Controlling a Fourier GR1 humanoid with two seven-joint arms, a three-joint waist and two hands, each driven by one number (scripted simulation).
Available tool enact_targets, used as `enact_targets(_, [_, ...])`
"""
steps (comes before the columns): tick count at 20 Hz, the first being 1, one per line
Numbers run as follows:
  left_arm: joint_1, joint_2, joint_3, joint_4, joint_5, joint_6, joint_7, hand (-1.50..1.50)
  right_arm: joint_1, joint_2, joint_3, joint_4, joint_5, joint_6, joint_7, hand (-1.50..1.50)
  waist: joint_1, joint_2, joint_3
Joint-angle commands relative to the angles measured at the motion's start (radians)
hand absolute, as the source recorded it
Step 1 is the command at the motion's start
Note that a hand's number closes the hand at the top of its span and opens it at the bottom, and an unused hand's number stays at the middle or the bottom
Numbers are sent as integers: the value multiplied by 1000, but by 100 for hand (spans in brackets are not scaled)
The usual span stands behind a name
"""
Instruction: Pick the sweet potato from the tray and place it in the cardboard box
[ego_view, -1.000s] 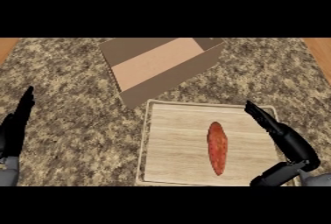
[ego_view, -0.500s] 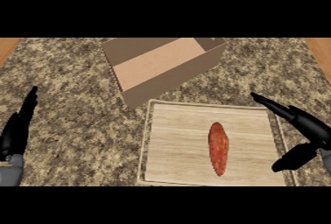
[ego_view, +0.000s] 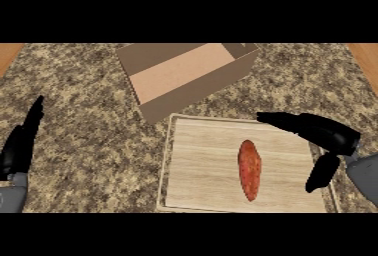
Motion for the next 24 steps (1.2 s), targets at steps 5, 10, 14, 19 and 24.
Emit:
enact_targets(5, [-2,-38,-10,-29,-47,15,18,0,-74,124,28,80,163,63,99,-150,-2,1,1])
enact_targets(10, [49,-56,34,33,-37,-3,-86,0,-92,209,6,102,241,108,113,-150,-3,1,1])
enact_targets(14, [25,-53,27,-99,-65,-15,76,0,-20,236,-48,-19,245,163,174,-150,-7,-1,1])
enact_targets(19, [31,-47,64,-47,-66,-45,7,0,32,210,-109,-108,257,251,117,-150,-9,-1,1])
enact_targets(24, [24,-49,73,-83,-65,-71,32,0,38,278,-116,-129,260,295,115,-150,-9,-1,1])
